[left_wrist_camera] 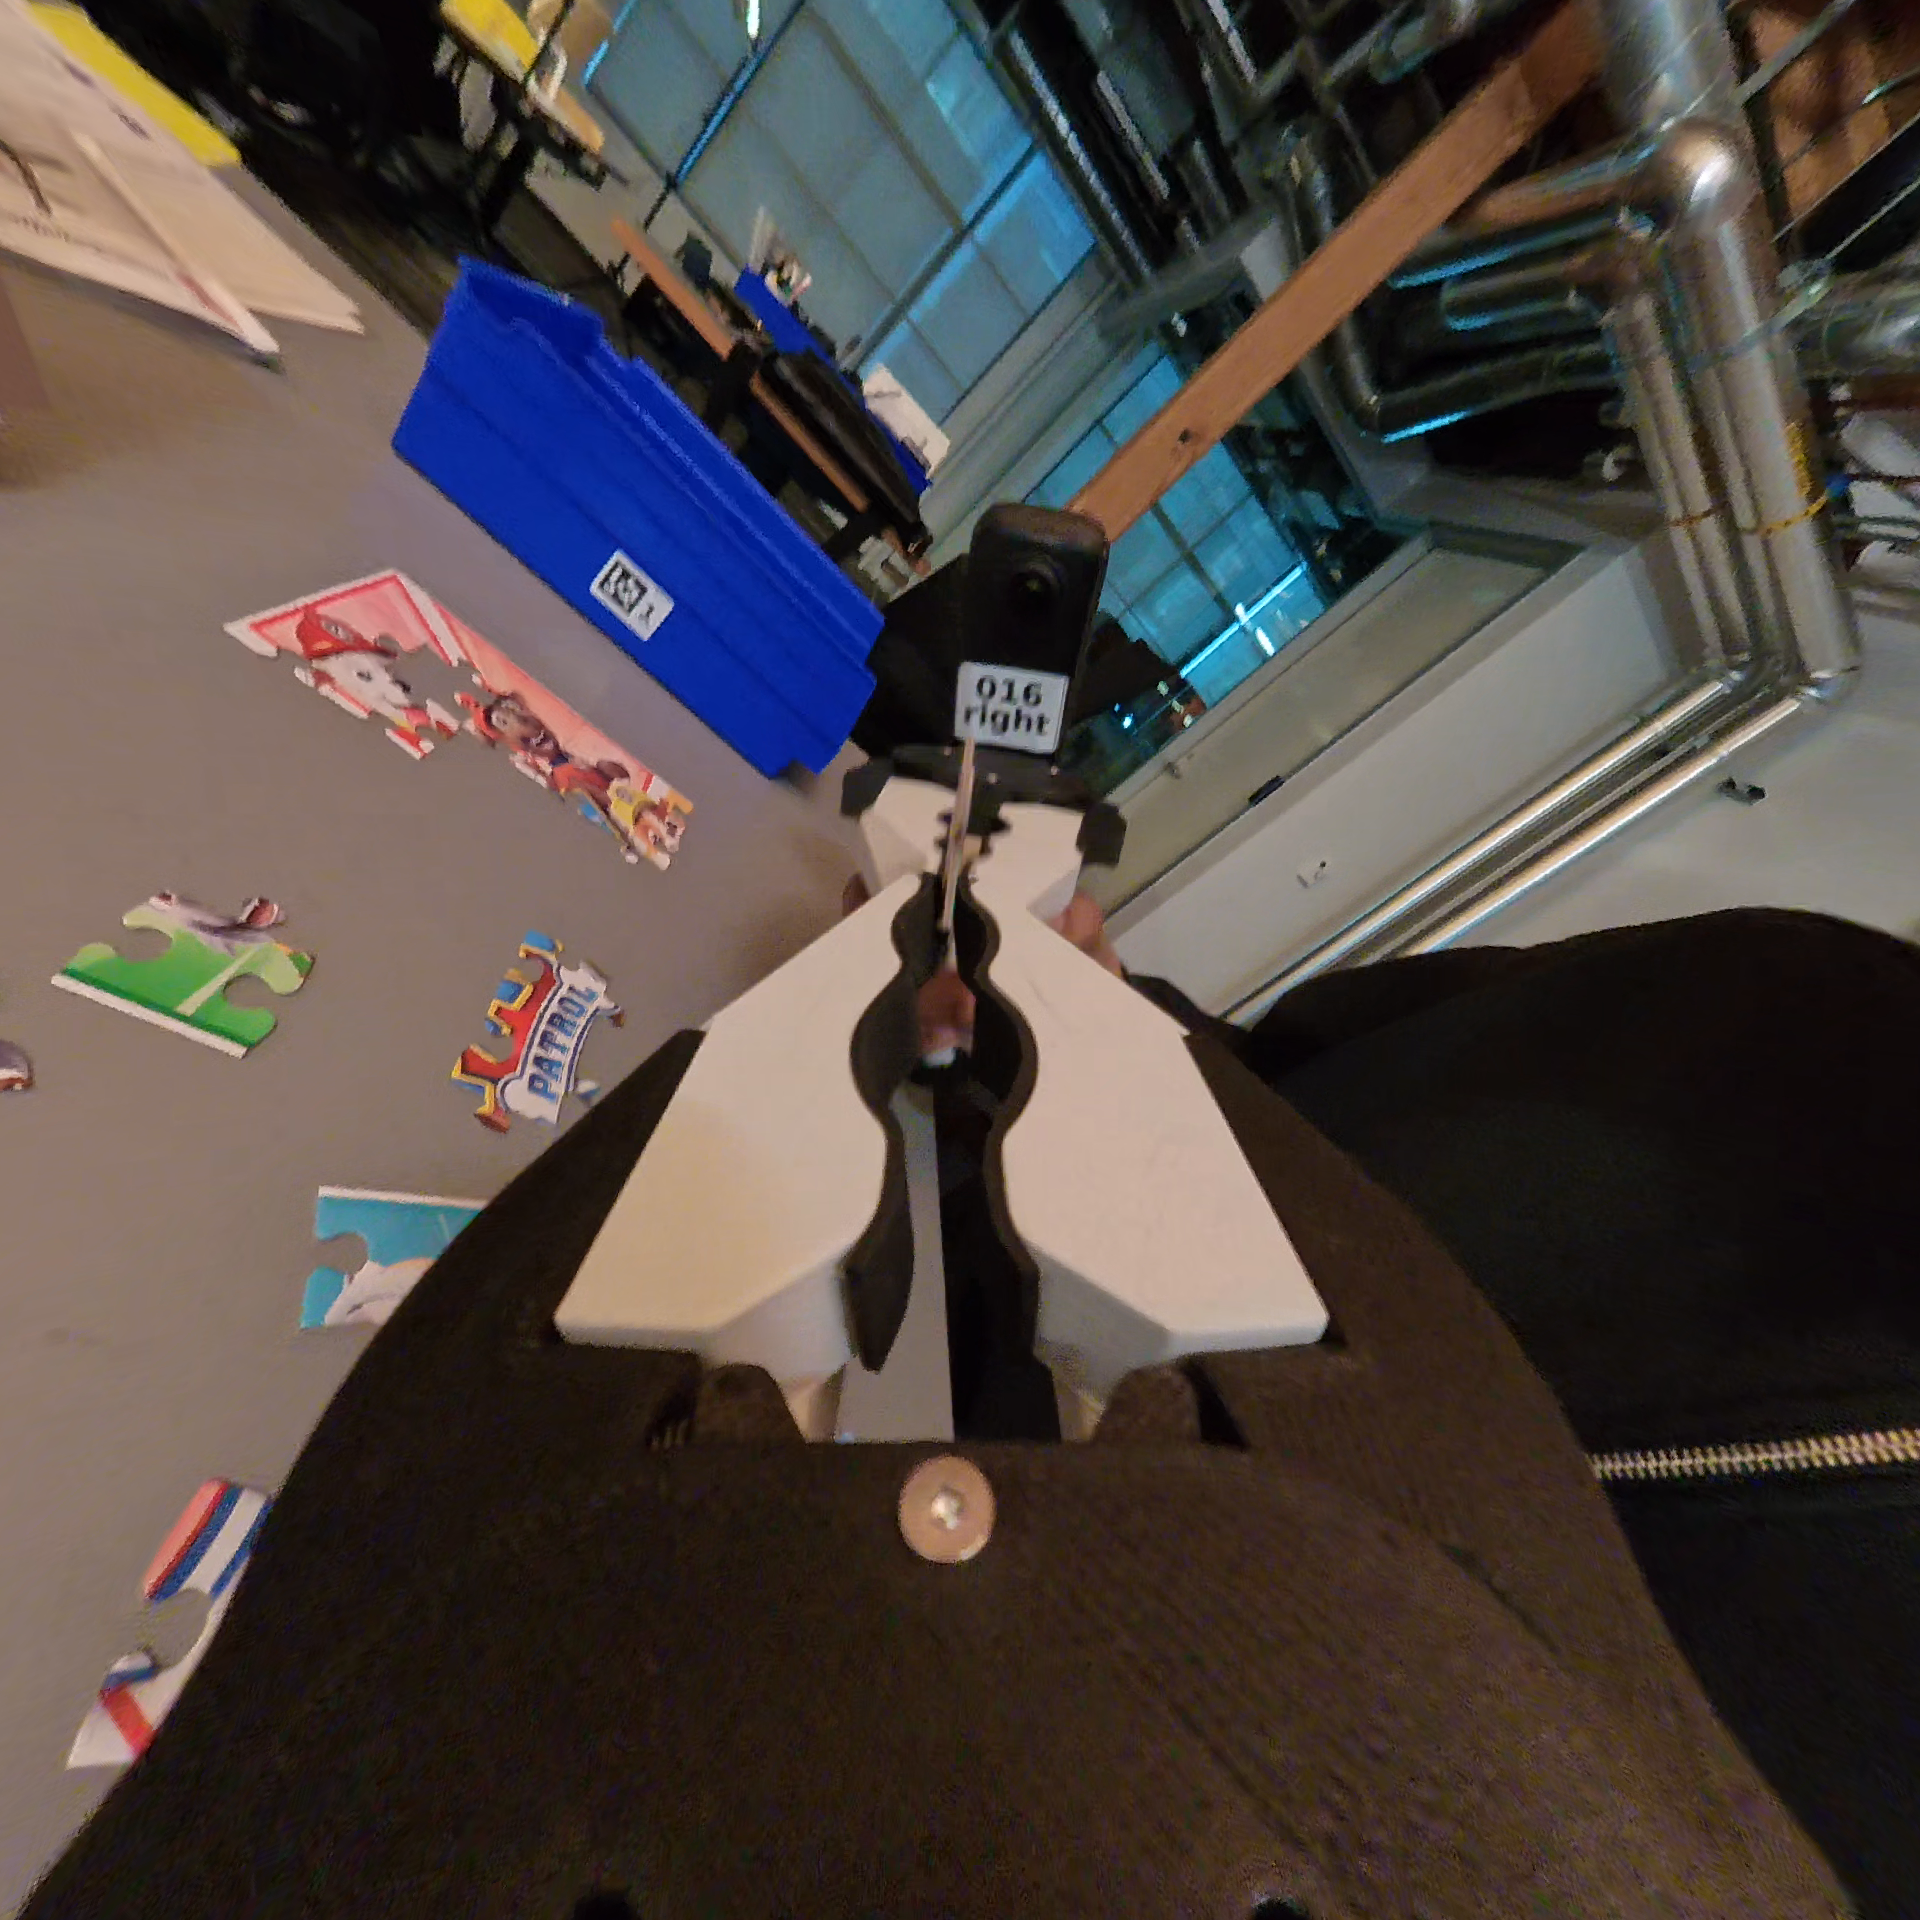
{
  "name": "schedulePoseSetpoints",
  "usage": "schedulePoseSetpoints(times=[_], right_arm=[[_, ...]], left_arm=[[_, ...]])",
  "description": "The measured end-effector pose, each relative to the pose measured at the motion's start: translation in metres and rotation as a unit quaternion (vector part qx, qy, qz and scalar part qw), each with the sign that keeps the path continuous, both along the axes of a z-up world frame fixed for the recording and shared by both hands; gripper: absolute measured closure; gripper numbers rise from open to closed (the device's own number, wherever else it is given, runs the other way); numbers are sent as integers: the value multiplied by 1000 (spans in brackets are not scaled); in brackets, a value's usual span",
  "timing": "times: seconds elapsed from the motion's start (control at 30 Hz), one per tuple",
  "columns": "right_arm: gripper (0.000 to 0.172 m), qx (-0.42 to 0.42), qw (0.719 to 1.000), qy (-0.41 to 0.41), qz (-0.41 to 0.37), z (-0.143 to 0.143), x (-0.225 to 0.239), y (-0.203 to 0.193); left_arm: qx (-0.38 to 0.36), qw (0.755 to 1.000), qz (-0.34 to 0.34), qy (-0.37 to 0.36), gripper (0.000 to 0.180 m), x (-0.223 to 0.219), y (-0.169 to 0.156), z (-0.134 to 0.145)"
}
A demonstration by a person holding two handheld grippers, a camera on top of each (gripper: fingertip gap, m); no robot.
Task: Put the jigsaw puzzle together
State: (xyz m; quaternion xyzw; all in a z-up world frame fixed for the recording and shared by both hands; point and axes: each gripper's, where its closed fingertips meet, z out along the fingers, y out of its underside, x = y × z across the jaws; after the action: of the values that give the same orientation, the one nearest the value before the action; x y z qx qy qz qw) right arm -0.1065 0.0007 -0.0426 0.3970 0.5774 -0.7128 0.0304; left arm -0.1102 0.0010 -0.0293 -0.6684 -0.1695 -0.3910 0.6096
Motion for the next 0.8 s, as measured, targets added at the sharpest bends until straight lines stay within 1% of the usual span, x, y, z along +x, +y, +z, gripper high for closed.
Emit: schedulePoseSetpoints(times=[0.1,0.23,0.27,0.33,0.4,0.47,0.53,0.6,0.7,0.8], right_arm=[[172,-17,999,6,-32,3,-3,21],[170,7,998,22,-65,2,-8,31],[167,13,996,28,-83,3,-11,36],[159,39,991,45,-122,4,-15,47],[155,104,981,68,-149,-1,-16,53],[153,184,964,103,-163,-3,-16,49],[150,263,938,137,-178,-3,-16,43],[147,326,910,170,-192,-1,-18,38],[143,385,876,202,-208,3,-21,36],[145,420,859,211,-205,3,-21,36]], left_arm=[[-35,999,-24,13,180,10,6,-15],[-53,998,-30,16,180,17,17,-23],[-53,998,-26,12,180,16,19,-24],[-44,999,-5,-6,180,7,19,-22],[-25,999,15,-34,180,-4,18,-17],[-8,998,28,-58,180,-12,16,-13],[7,996,35,-80,180,-17,16,-10],[16,995,31,-94,180,-19,19,-7],[10,996,19,-86,180,-15,25,-7],[-2,998,2,-68,180,-7,32,-7]])
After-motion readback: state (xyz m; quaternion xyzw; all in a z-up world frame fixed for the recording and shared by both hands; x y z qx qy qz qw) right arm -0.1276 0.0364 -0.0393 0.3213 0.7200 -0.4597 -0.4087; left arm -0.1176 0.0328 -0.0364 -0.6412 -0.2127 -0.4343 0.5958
